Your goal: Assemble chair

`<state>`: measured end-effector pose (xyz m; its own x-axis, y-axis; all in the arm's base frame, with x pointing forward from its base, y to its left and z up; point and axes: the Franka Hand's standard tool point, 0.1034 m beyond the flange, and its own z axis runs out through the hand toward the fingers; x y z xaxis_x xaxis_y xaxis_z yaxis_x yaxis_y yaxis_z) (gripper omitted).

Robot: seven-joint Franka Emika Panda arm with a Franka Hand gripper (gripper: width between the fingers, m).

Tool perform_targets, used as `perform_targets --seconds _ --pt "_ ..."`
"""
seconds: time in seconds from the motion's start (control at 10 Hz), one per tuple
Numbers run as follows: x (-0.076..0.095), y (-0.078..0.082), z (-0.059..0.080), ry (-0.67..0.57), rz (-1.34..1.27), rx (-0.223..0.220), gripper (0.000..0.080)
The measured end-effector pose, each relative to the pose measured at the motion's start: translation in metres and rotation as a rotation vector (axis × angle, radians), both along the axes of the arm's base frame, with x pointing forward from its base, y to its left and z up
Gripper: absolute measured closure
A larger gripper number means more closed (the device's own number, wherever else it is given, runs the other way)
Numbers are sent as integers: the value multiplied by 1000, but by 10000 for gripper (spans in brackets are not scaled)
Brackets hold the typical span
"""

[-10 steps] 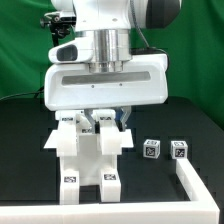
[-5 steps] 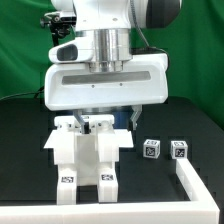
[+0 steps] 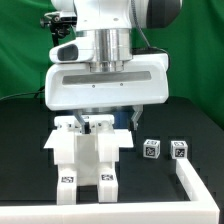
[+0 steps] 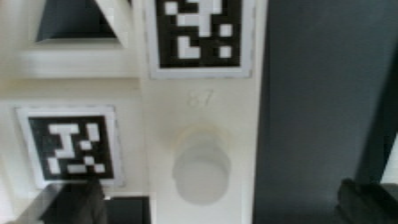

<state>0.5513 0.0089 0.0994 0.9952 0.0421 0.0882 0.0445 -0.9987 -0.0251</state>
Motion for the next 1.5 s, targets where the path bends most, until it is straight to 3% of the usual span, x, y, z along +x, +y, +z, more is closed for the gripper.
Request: perform_targets --seconds 0.2,0.5,0.7,0.9,1.4,1.5 --pt "0 1 1 4 -7 1 151" --pt "-2 28 44 45 -93 23 151" --pt "-14 56 62 42 -133 46 151" --pt "-31 91 58 30 -107 45 151" --pt "-33 95 54 35 -107 41 151" --pt "-43 100 44 55 -130 36 151"
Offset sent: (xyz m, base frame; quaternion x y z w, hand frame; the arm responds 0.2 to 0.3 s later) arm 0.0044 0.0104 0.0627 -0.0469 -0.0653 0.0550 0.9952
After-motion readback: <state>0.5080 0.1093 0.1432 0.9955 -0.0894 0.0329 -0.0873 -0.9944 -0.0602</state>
